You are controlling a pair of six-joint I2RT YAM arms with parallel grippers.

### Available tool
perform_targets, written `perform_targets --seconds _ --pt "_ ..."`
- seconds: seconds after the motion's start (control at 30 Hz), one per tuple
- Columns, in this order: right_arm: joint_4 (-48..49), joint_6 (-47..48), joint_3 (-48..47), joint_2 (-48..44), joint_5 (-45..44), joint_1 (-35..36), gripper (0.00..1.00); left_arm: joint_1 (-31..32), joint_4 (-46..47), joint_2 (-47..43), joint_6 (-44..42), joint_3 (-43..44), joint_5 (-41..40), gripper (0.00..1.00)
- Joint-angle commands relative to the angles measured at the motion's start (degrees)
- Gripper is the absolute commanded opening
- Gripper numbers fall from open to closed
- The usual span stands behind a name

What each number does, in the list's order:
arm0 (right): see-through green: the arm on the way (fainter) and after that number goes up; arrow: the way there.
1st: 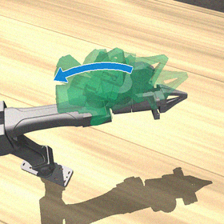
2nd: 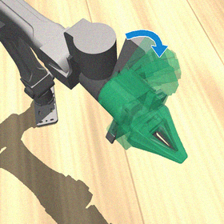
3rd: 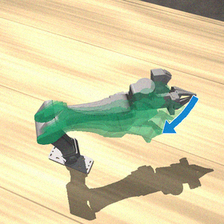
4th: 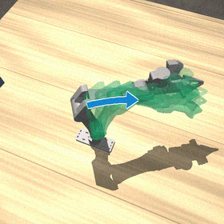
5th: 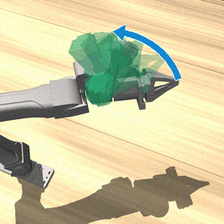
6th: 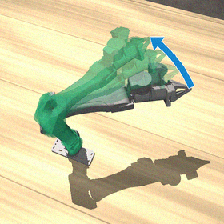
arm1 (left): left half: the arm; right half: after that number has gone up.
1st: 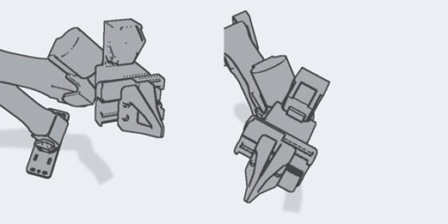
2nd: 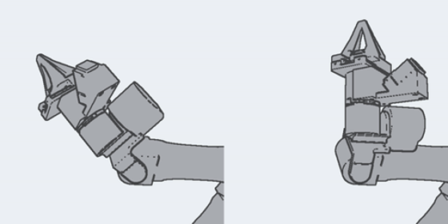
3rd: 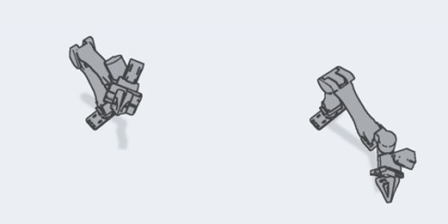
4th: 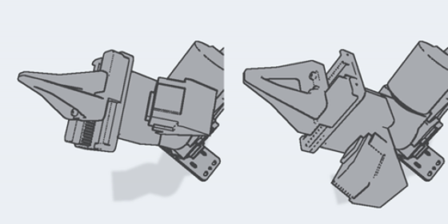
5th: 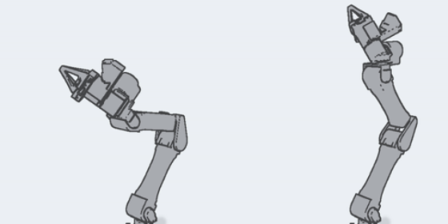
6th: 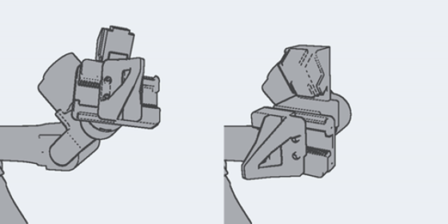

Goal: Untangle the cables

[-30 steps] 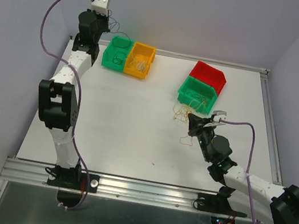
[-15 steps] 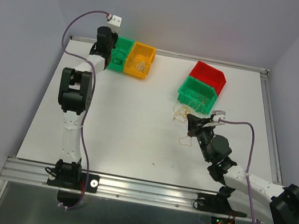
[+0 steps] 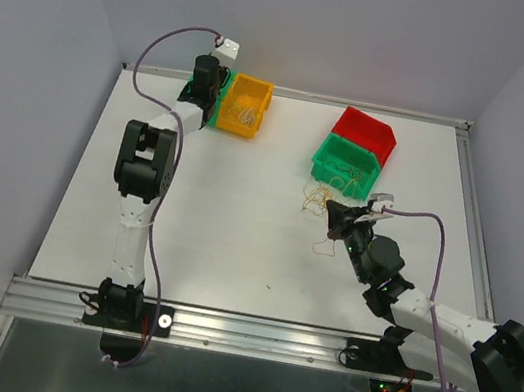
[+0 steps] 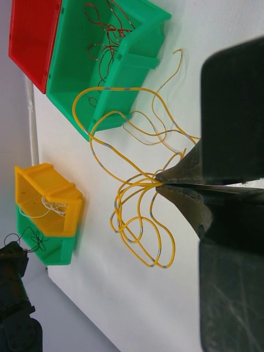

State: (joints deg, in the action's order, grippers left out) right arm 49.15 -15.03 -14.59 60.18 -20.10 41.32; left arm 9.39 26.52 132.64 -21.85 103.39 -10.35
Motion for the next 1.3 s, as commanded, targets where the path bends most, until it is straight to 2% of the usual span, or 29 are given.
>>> perform_targets --seconds 0.0,0.17,0.27,0.4,0.57,0.67,0.7,0.83,0.9,0.93,0.97,1.03,1.07,1.13,1.27 --pt "1.7 -0.5 -2.6 -0.6 0.1 0.3 0.01 -0.9 -2.6 0.9 2.7 4.1 -1.5 0.00" --pt "1.6 -0.6 -2.0 -1.8 -0.1 0.3 0.01 -1.6 -12.4 6.2 6.3 13.6 0.8 0.00" --pt "1.7 -0.5 -2.3 -1.4 0.1 0.3 0.01 -1.7 -13.9 5.7 7.2 13.1 2.1 0.02" --pt "0.2 -0.1 -4.1 1.2 3.0 0.3 0.01 -1.7 -14.0 2.8 6.7 11.0 1.7 0.39" --pt "-4.0 0.0 -8.6 5.0 10.0 0.3 0.01 -1.4 -12.8 -5.2 5.9 5.3 0.9 0.54" --pt "-4.6 -0.3 -10.4 6.4 14.3 0.3 0.07 -1.0 -11.5 -11.4 5.8 -1.4 2.3 0.64" --pt "-4.7 -0.4 -11.2 6.8 15.9 0.3 0.09 -0.9 -11.4 -13.0 5.8 -2.9 3.5 0.73" --pt "-6.3 -0.7 -13.5 8.8 24.0 0.3 0.21 0.4 -11.3 -21.4 6.0 -9.4 5.3 0.81" --pt "-6.1 -1.3 -13.9 8.9 25.8 0.3 0.19 2.1 -11.3 -26.9 6.0 -14.2 5.3 0.84" --pt "-6.2 -1.4 -13.8 8.6 25.7 0.3 0.16 3.0 -11.2 -29.1 5.5 -16.4 7.6 0.86" --pt "-6.2 -1.8 -13.6 7.8 25.1 0.4 0.07 4.5 -11.0 -33.6 5.2 -20.9 9.4 0.86" --pt "-6.1 -2.1 -13.1 6.5 24.4 0.4 0.06 6.2 -10.1 -40.4 4.8 -26.1 17.1 0.89" --pt "-6.1 -2.2 -12.8 5.9 24.3 0.3 0.01 7.6 -8.2 -42.4 4.8 -31.6 20.0 0.90" --pt "-6.1 -2.5 -12.2 3.2 22.8 0.3 0.00 8.9 -6.1 -46.6 7.1 -36.1 26.7 0.92" --pt "-6.3 -2.7 -11.5 -2.9 20.5 0.3 0.00 9.2 -1.4 -47.8 11.8 -42.7 38.5 0.92"
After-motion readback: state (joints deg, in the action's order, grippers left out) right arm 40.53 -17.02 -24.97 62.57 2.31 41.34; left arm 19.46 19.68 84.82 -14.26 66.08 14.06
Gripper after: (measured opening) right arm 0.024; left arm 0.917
